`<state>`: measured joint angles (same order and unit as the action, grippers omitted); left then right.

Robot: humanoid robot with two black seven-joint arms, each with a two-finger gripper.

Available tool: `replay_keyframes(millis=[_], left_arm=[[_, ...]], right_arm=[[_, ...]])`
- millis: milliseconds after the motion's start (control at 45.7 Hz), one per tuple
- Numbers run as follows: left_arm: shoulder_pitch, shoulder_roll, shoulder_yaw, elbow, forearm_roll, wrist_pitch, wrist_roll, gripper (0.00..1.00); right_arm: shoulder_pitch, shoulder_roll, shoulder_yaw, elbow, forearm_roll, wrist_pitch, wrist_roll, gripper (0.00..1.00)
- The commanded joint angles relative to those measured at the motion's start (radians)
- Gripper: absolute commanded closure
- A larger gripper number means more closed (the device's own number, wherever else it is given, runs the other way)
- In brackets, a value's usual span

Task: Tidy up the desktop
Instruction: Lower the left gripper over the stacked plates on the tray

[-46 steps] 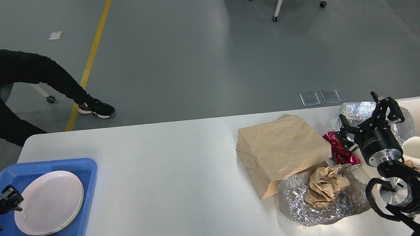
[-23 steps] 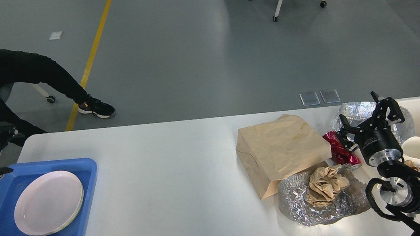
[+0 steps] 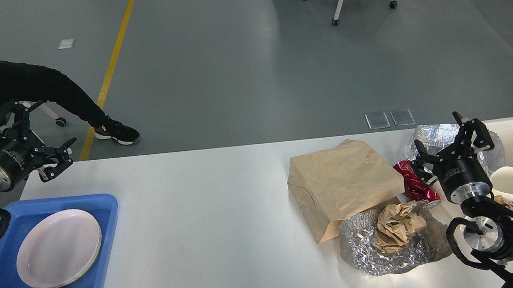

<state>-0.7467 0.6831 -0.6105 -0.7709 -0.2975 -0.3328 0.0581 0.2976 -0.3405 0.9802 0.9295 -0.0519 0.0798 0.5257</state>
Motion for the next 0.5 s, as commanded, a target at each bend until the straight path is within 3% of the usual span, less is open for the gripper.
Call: replay_keyframes(millis=[0, 131, 263, 285, 482], left_arm=[[0.061, -0.118, -0.201, 0.048, 0.000, 0.000, -0.004, 0.04], [0.124, -0.230, -0.284, 0.050, 0.021, 0.003, -0.061, 0.04], [0.240, -0.342, -0.428, 0.032, 0.162, 0.001, -0.256, 0.04], [0.262, -0.356, -0.455, 0.024, 0.193, 0.001, -0.268, 0.04], [0.467, -0.433, -0.661, -0.197, 0.402, 0.004, -0.264, 0.04]], right_arm=[[0.000, 0.000, 0.000, 0.000, 0.000, 0.000, 0.000, 0.00], [0.000, 0.000, 0.000, 0.000, 0.000, 0.000, 0.000, 0.00], [0.000, 0.000, 0.000, 0.000, 0.000, 0.000, 0.000, 0.00], [0.000, 0.000, 0.000, 0.000, 0.001, 0.000, -0.001, 0.00], [0.000, 0.000, 0.000, 0.000, 0.001, 0.000, 0.000, 0.00]])
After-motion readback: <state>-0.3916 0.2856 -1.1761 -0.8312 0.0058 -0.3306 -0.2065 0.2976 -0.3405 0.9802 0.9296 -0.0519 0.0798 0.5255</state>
